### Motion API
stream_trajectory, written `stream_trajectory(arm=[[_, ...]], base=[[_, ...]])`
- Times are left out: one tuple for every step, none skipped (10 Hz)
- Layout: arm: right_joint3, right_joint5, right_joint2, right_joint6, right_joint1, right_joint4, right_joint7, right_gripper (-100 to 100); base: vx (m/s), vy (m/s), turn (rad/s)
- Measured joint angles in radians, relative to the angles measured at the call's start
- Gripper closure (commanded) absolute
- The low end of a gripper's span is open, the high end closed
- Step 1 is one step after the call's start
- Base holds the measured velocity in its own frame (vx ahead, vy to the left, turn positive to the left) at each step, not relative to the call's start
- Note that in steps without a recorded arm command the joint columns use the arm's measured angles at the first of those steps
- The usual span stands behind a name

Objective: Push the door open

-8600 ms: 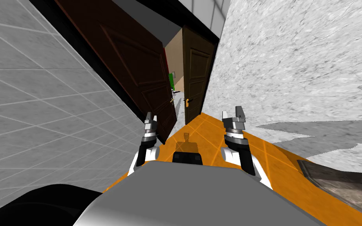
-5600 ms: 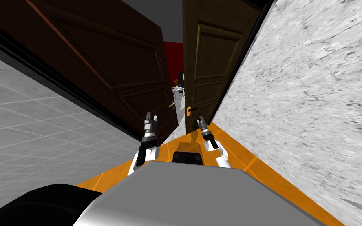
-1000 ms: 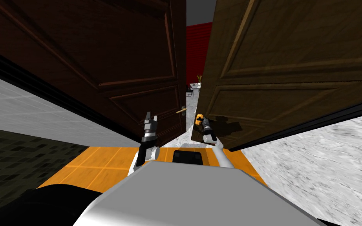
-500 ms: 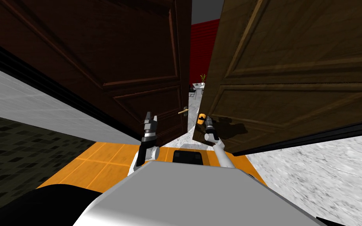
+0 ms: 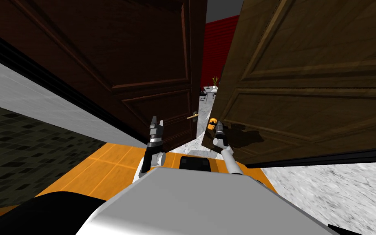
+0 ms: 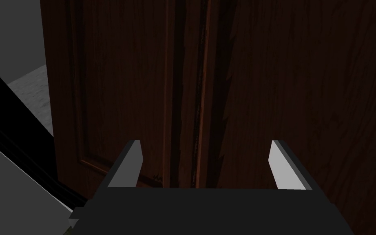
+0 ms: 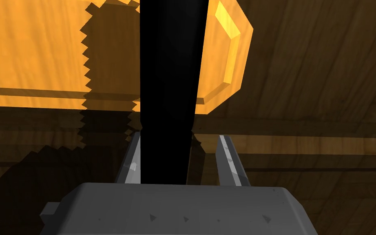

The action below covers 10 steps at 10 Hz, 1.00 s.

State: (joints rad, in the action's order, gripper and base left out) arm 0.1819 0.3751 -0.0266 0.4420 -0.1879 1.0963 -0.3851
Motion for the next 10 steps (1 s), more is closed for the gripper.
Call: stream_trajectory(arm=[[0.017, 0.024, -0.009, 0.014, -0.021, -0.036, -0.015, 100], [0.036, 0.037, -0.007, 0.023, -0.038, -0.055, -0.031, 100], [0.042, 0.039, -0.003, 0.026, -0.037, -0.049, -0.039, 100], [0.046, 0.040, 0.001, 0.020, -0.035, -0.039, -0.044, 100], [0.066, 0.058, 0.010, 0.005, -0.022, -0.011, -0.067, 100], [0.080, 0.070, 0.010, 0.011, -0.041, -0.037, -0.083, 100], [0.083, 0.072, 0.012, 0.025, -0.048, -0.051, -0.088, 100], [0.100, 0.091, 0.012, 0.029, -0.047, -0.050, -0.103, 100], [0.111, 0.101, 0.019, 0.031, -0.041, -0.041, -0.119, 100], [0.134, 0.121, 0.031, 0.032, -0.047, -0.040, -0.150, 100]], base=[[0.040, -0.009, 0.076], [0.026, -0.011, 0.000], [0.006, 0.001, -0.006], [0.028, -0.004, 0.140], [0.036, -0.014, 0.062], [0.020, -0.007, -0.004], [0.030, -0.003, 0.147], [0.035, -0.013, 0.084], [0.040, -0.022, 0.126], [0.031, -0.017, 0.074]])
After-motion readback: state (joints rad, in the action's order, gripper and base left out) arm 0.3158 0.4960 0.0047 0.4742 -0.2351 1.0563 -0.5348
